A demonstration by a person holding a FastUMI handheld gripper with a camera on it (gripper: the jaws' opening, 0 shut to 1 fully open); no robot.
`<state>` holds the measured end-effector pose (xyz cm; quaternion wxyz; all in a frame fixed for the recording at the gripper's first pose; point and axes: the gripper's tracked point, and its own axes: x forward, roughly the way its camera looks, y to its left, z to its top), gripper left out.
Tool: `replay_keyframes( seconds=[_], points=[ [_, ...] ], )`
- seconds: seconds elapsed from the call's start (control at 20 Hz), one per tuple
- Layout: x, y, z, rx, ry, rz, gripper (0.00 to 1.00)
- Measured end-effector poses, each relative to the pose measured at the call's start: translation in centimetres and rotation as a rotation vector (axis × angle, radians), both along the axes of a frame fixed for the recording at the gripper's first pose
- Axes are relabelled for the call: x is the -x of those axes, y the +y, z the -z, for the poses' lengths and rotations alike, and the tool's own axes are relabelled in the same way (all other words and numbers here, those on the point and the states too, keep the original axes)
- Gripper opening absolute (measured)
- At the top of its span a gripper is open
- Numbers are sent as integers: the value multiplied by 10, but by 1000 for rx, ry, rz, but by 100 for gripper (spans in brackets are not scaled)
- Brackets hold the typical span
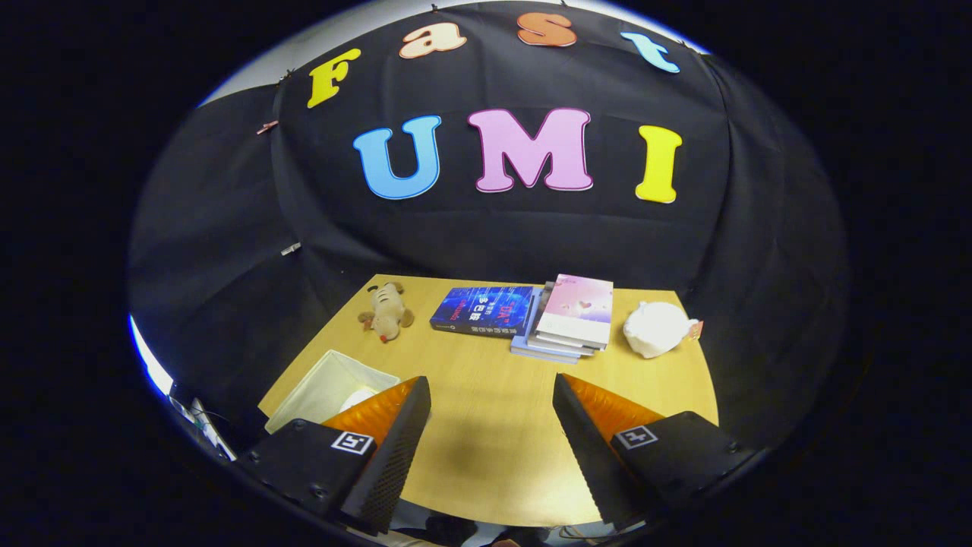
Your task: Open the storage box then place both shoes into the box .Put the left shoe in first, then the right shoe, with the right side of both shoes facing outward in a uniform manner.
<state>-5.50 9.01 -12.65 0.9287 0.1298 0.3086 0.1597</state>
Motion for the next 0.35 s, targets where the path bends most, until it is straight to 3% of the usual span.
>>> replay_keyframes(
  seconds=[0.35],
  points=[
    [-1,-53,-20,86,-148,53,99]
  ],
)
